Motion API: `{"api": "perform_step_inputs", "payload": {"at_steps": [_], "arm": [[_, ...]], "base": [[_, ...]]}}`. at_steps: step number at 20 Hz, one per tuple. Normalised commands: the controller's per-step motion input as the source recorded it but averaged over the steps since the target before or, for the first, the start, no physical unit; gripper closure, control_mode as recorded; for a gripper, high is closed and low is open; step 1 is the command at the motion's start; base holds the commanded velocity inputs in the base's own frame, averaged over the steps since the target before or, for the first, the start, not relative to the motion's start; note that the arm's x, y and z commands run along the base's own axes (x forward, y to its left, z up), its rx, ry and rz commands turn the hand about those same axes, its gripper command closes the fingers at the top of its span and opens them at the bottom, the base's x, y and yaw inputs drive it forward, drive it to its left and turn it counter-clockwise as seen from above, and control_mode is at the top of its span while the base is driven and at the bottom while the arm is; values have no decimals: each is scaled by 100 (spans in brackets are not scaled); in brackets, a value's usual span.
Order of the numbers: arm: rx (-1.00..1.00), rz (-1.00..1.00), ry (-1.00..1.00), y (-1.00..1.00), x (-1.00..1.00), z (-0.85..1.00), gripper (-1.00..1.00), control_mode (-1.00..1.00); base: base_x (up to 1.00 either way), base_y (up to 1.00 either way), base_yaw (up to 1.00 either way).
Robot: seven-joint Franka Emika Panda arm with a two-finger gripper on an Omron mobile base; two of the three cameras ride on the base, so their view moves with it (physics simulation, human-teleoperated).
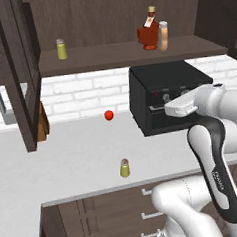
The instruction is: Put the shaker and condiment bottle from the counter next to their counterparts in the cabinet.
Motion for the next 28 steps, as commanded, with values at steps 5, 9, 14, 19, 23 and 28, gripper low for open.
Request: {"api": "perform_step_inputs", "payload": {"at_steps": [5,9,14,19,23,28], "arm": [[-23,0,-18,20,-17,-100,-100,-100],[-23,0,-32,11,-1,-100,-100,-100],[-22,4,-36,9,14,-100,-100,-100],[-17,21,-38,2,22,-100,-100,-100],[-11,18,-19,16,41,-100,-100,-100],[-12,15,0,54,18,-100,-100,-100]], "base": [[0,0,0],[0,0,0],[0,0,0],[0,0,0],[0,0,0],[0,0,0]]}}
